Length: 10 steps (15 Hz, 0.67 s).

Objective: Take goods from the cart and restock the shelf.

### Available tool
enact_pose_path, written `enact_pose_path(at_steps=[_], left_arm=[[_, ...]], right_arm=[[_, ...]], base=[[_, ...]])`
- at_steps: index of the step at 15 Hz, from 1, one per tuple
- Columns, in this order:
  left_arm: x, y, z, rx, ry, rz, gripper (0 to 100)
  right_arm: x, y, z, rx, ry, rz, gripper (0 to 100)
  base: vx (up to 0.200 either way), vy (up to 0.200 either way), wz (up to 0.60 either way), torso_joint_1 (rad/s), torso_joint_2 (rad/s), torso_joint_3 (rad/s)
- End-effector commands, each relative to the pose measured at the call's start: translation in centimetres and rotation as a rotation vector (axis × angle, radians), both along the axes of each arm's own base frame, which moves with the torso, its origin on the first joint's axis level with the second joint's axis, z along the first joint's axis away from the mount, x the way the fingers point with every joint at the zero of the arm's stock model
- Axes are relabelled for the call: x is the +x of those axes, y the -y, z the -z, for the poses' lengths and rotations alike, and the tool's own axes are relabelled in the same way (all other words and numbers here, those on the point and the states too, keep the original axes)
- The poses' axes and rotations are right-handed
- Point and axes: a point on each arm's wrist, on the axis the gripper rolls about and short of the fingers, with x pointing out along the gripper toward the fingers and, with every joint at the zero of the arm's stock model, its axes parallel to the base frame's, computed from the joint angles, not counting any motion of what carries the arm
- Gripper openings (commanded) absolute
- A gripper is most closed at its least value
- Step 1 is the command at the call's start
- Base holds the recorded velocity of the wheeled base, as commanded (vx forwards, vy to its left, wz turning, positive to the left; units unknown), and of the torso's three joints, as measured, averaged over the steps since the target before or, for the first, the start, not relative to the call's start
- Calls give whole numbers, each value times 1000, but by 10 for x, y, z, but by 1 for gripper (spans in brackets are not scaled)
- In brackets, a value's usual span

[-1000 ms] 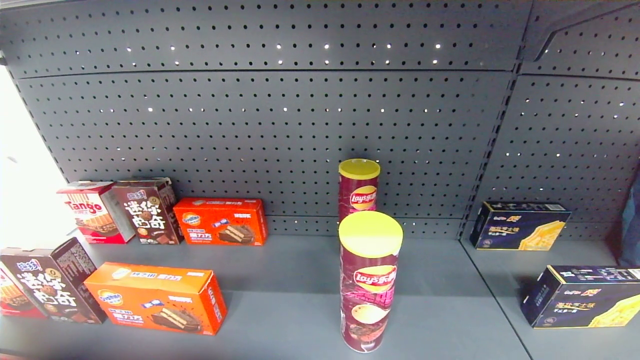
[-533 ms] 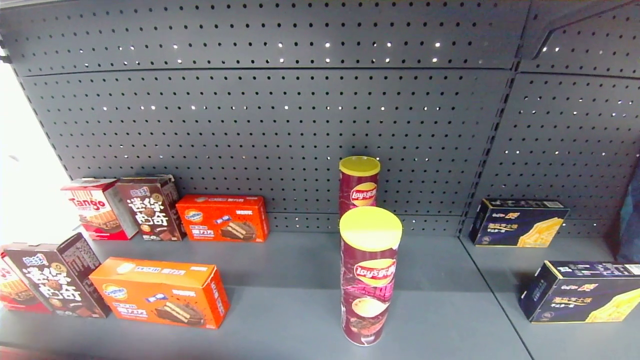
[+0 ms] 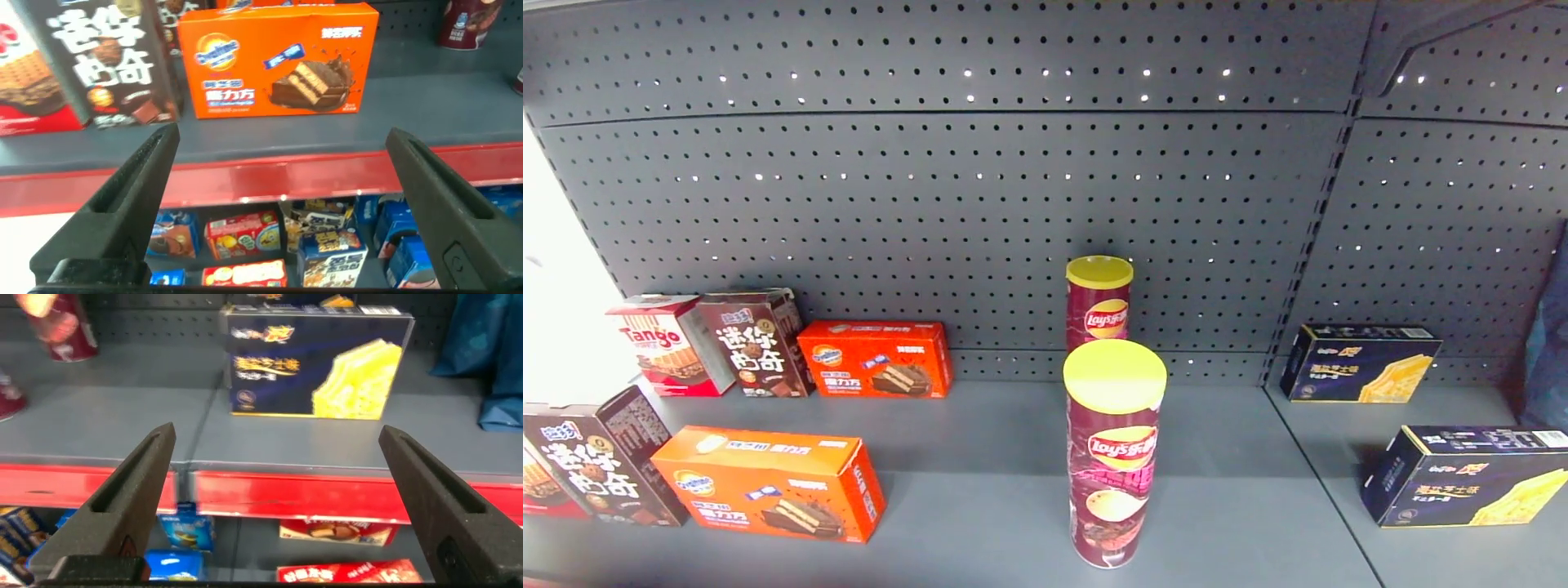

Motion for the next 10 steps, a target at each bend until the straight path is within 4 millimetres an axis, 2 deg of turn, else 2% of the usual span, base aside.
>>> enact_pose_path(at_steps=[1, 10], left_arm=[[0, 0, 0, 0, 0, -2, 100], [0, 0, 0, -2, 0, -2, 100]], right_arm=[[0, 0, 0, 0, -1, -2, 100], [0, 0, 0, 0, -1, -2, 100]], base=[[0, 0, 0, 0, 0, 0], [0, 0, 0, 0, 0, 0]])
